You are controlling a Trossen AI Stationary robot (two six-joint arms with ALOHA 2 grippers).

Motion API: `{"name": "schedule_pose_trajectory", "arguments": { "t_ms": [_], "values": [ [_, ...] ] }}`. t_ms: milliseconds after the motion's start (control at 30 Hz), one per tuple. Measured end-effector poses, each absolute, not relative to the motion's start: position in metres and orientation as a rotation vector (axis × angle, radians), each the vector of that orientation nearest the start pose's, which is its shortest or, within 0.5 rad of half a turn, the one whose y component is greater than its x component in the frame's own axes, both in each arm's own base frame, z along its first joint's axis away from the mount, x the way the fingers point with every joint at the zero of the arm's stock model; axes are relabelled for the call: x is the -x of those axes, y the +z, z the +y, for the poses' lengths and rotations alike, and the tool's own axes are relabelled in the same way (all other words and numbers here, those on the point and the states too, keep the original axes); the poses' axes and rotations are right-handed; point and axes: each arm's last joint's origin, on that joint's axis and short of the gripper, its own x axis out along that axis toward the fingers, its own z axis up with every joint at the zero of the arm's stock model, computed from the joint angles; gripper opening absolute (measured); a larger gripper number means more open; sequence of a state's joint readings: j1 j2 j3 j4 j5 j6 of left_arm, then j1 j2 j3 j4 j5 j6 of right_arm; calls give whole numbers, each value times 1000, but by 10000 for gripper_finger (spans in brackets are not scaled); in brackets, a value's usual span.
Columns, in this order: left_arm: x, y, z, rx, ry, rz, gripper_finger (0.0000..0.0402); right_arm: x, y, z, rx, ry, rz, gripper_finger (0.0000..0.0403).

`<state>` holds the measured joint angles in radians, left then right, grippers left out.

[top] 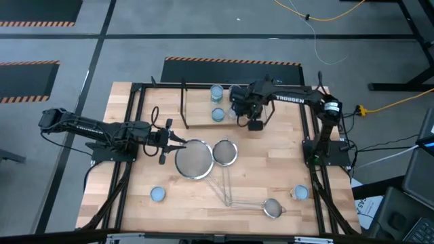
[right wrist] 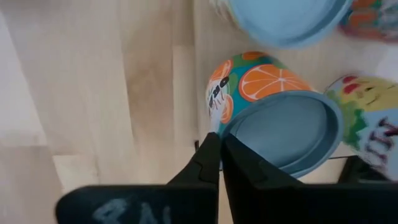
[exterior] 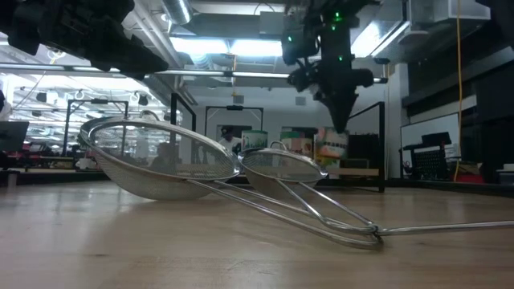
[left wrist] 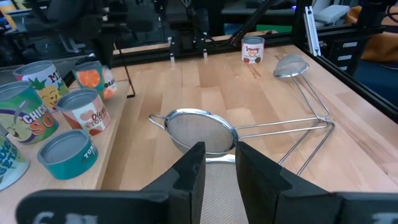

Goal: Pick and place cans onto a shelf
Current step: Put the canned oranges on the shelf

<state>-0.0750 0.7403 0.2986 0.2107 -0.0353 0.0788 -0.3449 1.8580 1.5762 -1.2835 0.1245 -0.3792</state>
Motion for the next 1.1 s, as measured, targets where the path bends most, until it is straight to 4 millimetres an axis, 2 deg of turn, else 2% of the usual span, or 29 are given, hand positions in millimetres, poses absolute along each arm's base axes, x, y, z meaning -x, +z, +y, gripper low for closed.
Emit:
{"name": "schedule_pose_trajectory", "arguments": {
  "t_ms": [300, 667, 1100],
  "values": [
    [-166, 209, -11, -92, -49, 229, 82, -314, 231, -138, 66, -75, 1633, 11],
    [-166, 209, -11, -92, -49, 228, 82, -314, 230, -141, 65, -86, 1617, 16],
    [-166, 209, -11, -92, -49, 229, 82, -314, 230, -141, 62, -87, 1614, 106]
  ]
}}
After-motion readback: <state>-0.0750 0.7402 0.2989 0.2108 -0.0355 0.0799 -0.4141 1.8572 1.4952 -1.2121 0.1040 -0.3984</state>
